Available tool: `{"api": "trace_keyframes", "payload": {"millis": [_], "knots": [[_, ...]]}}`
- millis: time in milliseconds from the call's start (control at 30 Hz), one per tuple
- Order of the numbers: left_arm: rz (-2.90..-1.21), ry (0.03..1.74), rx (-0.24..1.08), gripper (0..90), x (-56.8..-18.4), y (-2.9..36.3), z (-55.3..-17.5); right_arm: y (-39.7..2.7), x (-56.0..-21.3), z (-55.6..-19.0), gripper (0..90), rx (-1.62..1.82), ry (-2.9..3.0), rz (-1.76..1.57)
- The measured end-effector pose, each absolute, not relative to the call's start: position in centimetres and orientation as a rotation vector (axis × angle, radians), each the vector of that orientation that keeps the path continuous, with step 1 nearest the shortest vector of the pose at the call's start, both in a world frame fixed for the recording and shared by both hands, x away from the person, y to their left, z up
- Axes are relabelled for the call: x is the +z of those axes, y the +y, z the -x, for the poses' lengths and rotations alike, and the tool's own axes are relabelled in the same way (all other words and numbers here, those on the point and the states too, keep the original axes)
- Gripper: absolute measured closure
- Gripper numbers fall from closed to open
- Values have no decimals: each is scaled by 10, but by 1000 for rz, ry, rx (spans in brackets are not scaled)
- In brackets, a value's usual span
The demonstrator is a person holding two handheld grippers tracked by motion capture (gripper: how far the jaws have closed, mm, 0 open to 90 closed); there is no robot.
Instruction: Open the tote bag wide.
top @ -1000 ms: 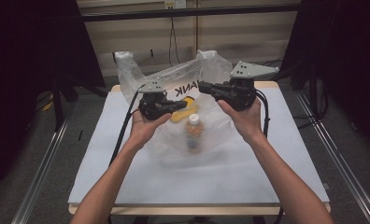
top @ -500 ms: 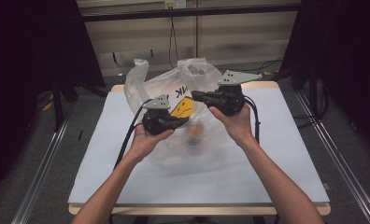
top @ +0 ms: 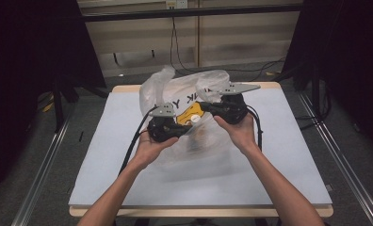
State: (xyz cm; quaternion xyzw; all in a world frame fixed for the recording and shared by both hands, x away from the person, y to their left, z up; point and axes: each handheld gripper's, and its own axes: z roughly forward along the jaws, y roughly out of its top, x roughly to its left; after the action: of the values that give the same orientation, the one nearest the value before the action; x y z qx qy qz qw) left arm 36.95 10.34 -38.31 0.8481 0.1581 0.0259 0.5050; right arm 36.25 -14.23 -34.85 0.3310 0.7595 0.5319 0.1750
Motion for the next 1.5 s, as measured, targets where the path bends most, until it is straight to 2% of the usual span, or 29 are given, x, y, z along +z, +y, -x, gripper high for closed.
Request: {"api": "trace_keyframes", "payload": {"millis": [233,467,800,1000,1067,1500], "knots": [[-2035,433,65,900,-391,116,-375,-156,-390,-372,900,1492,2179,-1050],[-1987,467,71,900,-396,128,-384,-165,-415,-371,900,1495,2224,-1083],[-1932,466,121,900,-376,129,-394,-168,-391,-369,900,1557,2202,-1016],[-1982,545,124,900,-396,135,-410,-171,-401,-373,900,1523,2227,-1041],[-2050,560,112,900,-412,130,-412,-173,-411,-375,900,1530,2239,-1072],[-2212,556,74,900,-450,134,-398,-174,-455,-366,900,1433,2427,-1121]]}}
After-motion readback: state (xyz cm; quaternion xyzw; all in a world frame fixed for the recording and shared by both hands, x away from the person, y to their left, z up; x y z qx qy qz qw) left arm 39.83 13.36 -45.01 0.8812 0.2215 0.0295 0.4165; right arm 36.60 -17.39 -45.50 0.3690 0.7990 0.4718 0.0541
